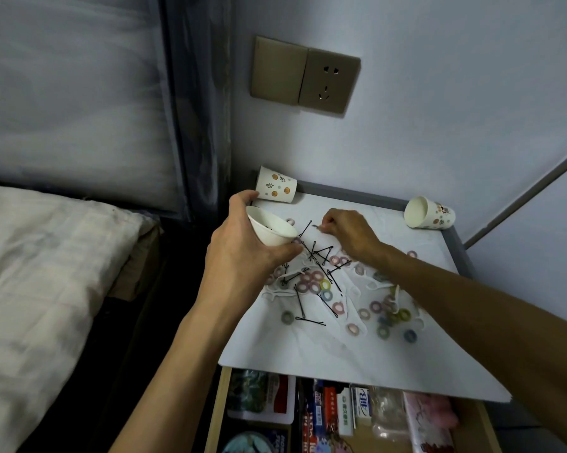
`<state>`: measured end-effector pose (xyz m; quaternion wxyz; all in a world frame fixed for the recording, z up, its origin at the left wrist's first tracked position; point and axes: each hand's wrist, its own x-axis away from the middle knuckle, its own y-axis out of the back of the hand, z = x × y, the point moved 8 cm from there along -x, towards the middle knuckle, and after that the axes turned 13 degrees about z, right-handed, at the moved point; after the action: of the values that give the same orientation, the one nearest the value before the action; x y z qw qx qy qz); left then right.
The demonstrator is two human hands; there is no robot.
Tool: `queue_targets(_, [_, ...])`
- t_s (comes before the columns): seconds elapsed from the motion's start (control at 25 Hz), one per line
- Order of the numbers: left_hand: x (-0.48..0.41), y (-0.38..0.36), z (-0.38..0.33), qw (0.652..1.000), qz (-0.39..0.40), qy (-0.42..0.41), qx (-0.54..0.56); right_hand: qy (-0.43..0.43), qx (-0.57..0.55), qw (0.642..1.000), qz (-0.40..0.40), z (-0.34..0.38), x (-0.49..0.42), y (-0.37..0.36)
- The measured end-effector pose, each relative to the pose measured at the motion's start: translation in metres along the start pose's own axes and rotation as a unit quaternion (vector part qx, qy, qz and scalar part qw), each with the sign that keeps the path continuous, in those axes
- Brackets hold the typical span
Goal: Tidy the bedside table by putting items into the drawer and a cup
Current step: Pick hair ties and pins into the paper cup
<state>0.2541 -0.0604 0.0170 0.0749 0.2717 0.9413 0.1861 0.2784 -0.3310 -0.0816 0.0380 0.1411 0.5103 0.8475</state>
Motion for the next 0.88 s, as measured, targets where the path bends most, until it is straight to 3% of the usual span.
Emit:
queue_targets(0.08, [-0.001, 0.0, 0.001, 1.0, 0.001, 0.002, -0.003, -0.005, -0.092, 0.996, -0.009, 0.0, 0.004, 0.017])
queue_targets(0.2, [-0.001, -0.002, 0.001, 1.0, 0.006, 0.011, -0.004, 0.03, -0.075, 0.997, -0.007, 0.027, 0.012, 0.054])
queue_targets(0.44, [-0.002, -0.011, 0.001, 0.999, 0.02, 0.021, -0.016, 0.22, 0.0, 0.961, 0.167, 0.165, 0.065, 0.077])
queue_targets(0.56, [-0.001, -0.012, -0.001, 1.0, 0.023, 0.015, -0.008, 0.269, 0.015, 0.943, 0.196, 0.194, 0.084, 0.066])
queue_targets(0.72, [0.0, -0.002, -0.002, 1.0, 0.005, 0.009, -0.005, 0.231, -0.115, 0.962, 0.092, 0.153, 0.063, 0.088])
queue_targets(0.8, [0.001, 0.003, -0.001, 1.0, 0.0, 0.004, -0.002, 0.182, -0.037, 0.979, 0.081, 0.115, 0.049, 0.074])
queue_targets(0.88, [0.002, 0.005, -0.002, 1.0, -0.001, 0.0, -0.001, 0.135, 0.085, 0.979, 0.127, 0.077, 0.039, 0.038])
